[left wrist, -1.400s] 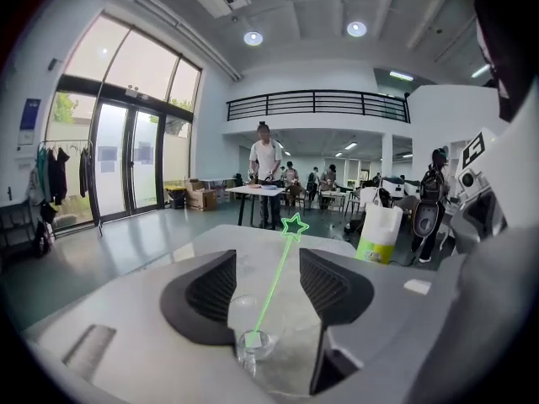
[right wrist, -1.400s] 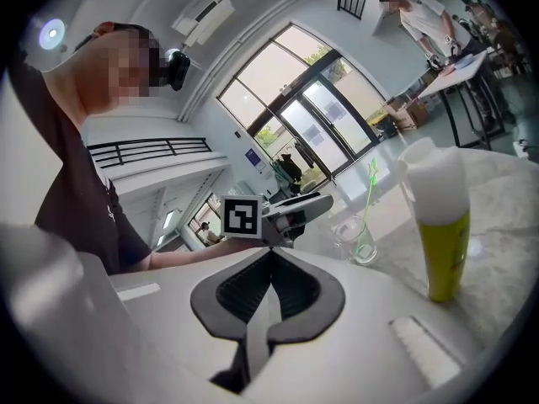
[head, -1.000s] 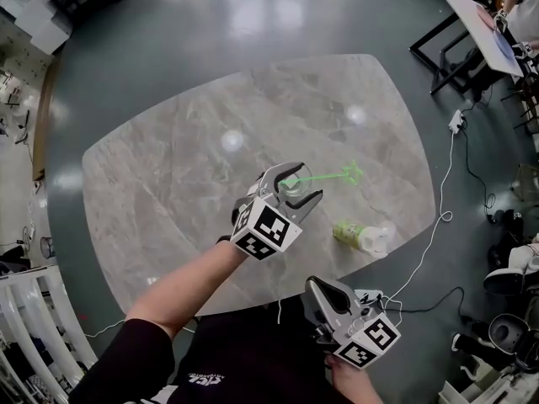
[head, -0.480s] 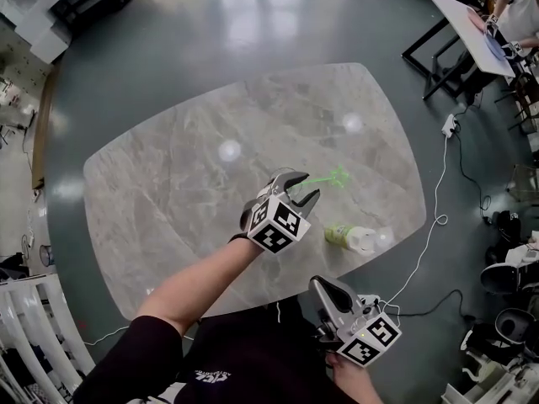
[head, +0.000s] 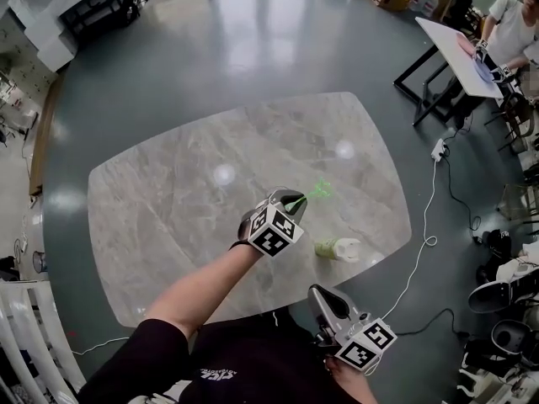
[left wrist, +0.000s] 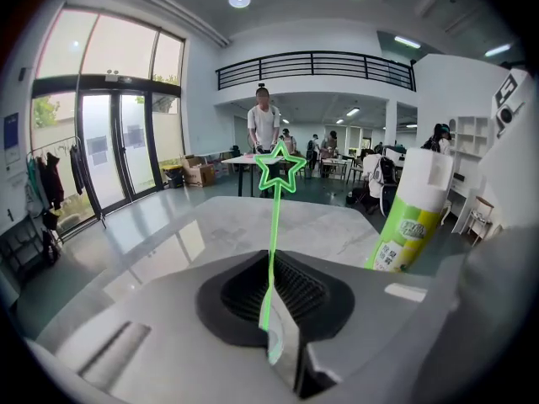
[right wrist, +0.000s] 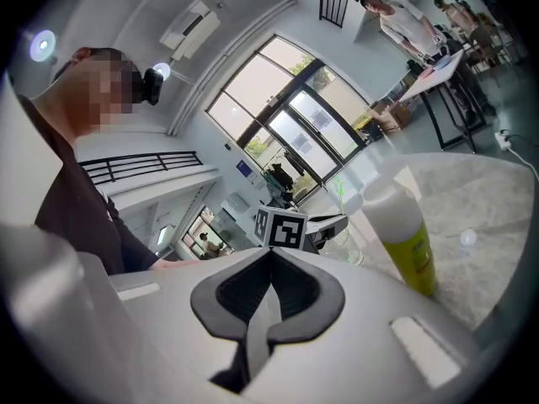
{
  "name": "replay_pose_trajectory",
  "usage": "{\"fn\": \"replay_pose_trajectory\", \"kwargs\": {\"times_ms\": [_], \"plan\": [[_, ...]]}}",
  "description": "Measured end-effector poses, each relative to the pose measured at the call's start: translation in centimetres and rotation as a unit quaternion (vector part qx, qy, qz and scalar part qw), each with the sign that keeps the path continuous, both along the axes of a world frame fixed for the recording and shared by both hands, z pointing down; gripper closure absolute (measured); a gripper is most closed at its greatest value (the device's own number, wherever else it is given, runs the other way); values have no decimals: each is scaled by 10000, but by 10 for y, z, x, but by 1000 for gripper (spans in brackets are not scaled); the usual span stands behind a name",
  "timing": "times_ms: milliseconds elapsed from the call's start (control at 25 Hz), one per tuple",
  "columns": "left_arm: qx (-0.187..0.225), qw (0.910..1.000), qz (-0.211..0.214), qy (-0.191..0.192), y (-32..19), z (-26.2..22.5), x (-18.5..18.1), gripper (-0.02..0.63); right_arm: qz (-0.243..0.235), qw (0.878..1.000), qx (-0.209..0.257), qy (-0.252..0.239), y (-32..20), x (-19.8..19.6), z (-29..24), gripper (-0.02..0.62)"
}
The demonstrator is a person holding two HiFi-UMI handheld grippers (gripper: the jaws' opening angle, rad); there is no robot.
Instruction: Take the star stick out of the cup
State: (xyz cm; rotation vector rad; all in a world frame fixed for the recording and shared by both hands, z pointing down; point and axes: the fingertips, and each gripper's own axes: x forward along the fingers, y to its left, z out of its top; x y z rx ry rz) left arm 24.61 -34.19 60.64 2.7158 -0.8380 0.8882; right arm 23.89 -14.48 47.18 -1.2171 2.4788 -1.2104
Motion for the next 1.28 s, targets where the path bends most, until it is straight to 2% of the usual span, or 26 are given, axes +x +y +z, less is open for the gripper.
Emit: {"fn": "replay_pose_trajectory", "kwargs": {"times_ms": [320, 520, 720, 960, 1280], "plan": [[157, 9974, -298, 637, 2, -56, -11, 589, -244, 9992, 296, 63, -8, -5, -16, 584], [417, 9910, -514, 1161, 4, -110, -30, 590, -529, 9978, 404, 58, -11, -21, -23, 584], [742, 9841, -741, 1437, 8, -155, -50, 591, -855, 9953, 453, 56, -9, -36, -26, 584], [1005, 9788, -863, 1560, 25, -185, -79, 591, -1059, 9931, 497, 59, -9, -50, -28, 584], [1140, 9774, -1198, 1316, 38, -185, -118, 591, -1195, 9919, 435, 62, -6, -52, -25, 583]]}}
